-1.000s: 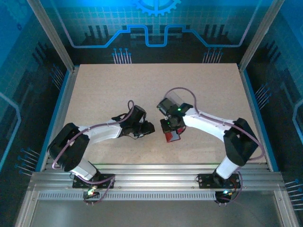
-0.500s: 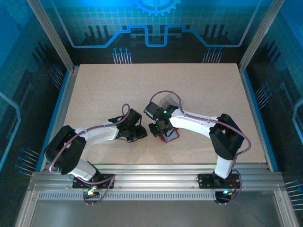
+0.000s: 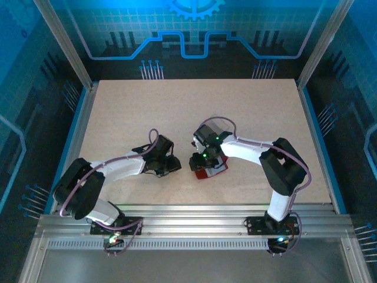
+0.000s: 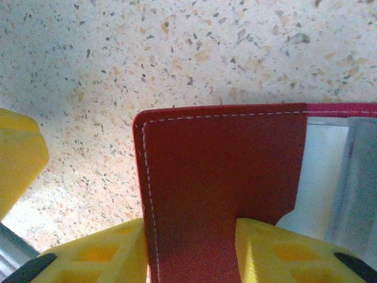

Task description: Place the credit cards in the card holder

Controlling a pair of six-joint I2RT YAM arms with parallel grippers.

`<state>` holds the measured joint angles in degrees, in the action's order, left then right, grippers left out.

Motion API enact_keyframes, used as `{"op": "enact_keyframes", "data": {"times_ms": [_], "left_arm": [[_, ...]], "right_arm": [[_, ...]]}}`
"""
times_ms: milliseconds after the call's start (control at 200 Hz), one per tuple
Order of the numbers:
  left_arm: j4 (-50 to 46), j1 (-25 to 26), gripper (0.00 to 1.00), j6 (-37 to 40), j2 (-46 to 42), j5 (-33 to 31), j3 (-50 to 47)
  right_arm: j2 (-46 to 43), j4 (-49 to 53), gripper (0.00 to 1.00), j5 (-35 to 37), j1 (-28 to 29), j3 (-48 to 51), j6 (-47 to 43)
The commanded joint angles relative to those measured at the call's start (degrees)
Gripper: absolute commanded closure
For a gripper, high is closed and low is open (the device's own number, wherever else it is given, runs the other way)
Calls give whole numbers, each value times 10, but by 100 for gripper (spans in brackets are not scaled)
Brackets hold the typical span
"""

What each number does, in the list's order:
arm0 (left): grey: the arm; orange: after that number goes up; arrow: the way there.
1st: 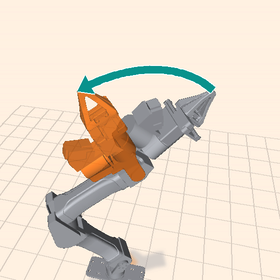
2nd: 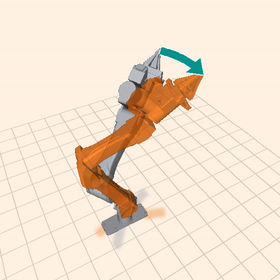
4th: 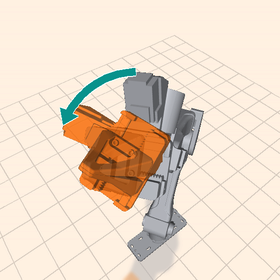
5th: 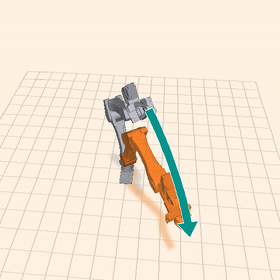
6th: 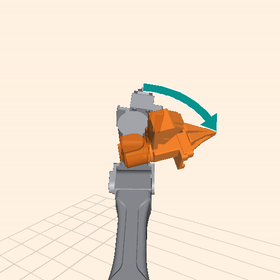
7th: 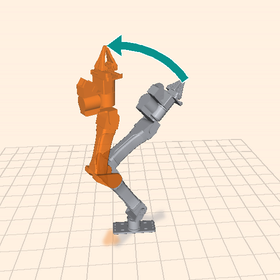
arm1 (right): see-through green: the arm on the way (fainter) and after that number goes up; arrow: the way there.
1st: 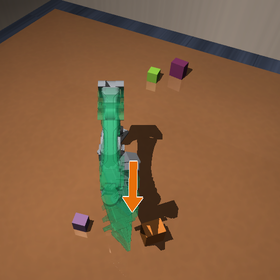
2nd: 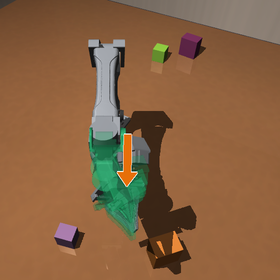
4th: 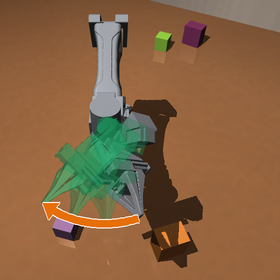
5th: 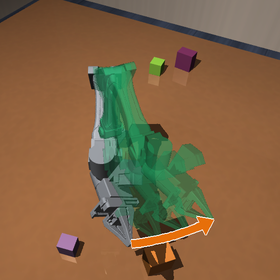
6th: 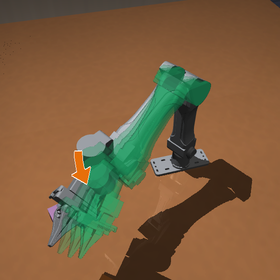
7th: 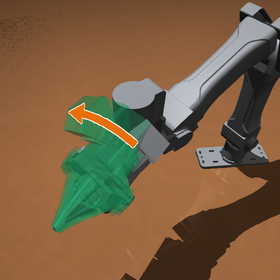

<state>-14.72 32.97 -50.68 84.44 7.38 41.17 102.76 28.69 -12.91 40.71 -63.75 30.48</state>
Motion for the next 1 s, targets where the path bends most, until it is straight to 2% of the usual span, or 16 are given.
{"op": "enact_keyframes", "data": {"times_ms": [0,250,420,500,645,790,990], "left_arm": [[5,-20,68,-5,-20,34,-20],[8,-16,65,6,-36,57,8],[28,13,71,-9,-9,77,37],[51,24,79,-24,11,86,44],[81,41,89,-42,50,92,63],[89,44,100,-59,82,87,82],[101,44,100,-72,120,81,100]], "right_arm": [[-7,-39,56,-69,-8,15,-2],[1,-108,55,-141,-35,49,36],[-6,-140,60,-169,-57,72,58],[-7,-158,66,-183,-65,83,70],[-6,-167,86,-189,-79,97,78],[-4,-181,100,-195,-87,111,84],[6,-192,100,-200,-92,122,87]]}}
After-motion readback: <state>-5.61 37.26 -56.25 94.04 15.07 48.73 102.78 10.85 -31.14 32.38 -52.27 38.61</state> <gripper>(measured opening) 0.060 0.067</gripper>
